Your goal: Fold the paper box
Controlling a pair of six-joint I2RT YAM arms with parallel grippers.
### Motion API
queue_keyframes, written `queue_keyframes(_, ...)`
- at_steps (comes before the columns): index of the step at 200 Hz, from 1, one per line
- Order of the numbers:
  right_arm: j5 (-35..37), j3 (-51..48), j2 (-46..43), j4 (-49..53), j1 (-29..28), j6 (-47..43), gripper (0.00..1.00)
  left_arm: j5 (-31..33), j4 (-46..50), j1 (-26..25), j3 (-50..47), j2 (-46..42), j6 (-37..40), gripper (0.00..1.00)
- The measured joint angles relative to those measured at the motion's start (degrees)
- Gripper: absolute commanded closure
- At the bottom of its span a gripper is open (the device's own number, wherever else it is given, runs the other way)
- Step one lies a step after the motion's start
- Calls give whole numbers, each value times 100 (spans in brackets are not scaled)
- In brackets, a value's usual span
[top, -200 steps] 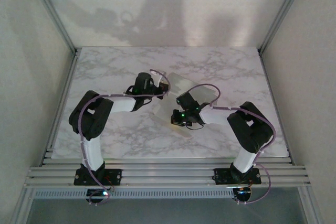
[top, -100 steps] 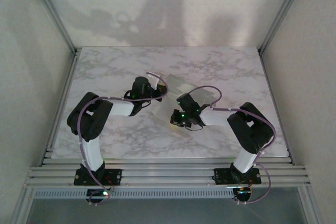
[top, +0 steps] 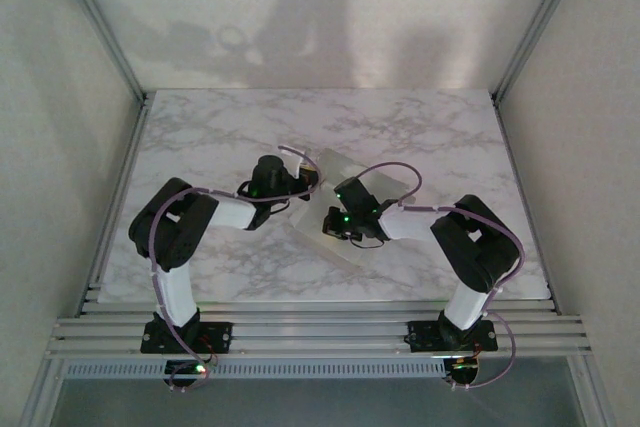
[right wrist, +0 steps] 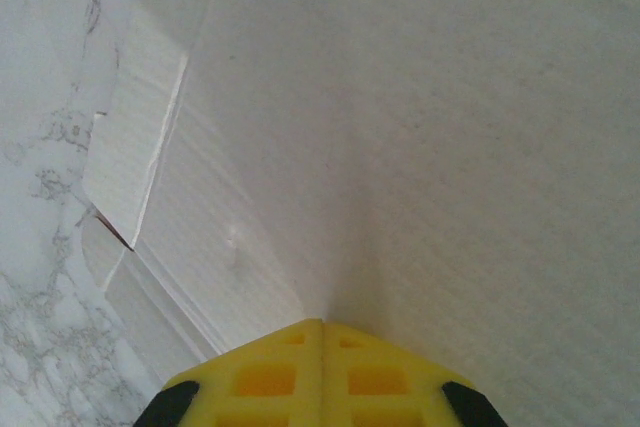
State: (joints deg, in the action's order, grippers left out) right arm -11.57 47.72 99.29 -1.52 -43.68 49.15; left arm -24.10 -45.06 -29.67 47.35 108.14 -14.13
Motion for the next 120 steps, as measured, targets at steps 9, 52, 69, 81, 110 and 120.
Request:
queue_keyframes(9, 37, 15, 4, 13, -46, -4, 100, 24, -42, -35, -26, 0, -9, 91)
queue_keyframes(52, 452, 125, 7, 282, -267, -24, 100, 205, -337, -186, -201, 0, -74, 91)
queue_keyframes(69, 516, 125, 7, 286, -286, -11, 100, 291, -444, -227, -264, 0, -94, 91)
queue_keyframes(81, 538, 125, 7, 284, -297, 0, 100, 319, -509, -234, -310, 0, -101, 91)
queue_keyframes(110, 555, 125, 7, 278, -304, 17, 100, 385, -592, -249, -372, 0, -103, 90)
queue_keyframes(120, 555, 125, 7, 275, -304, 15, 100, 391, -595, -249, -378, 0, -98, 90)
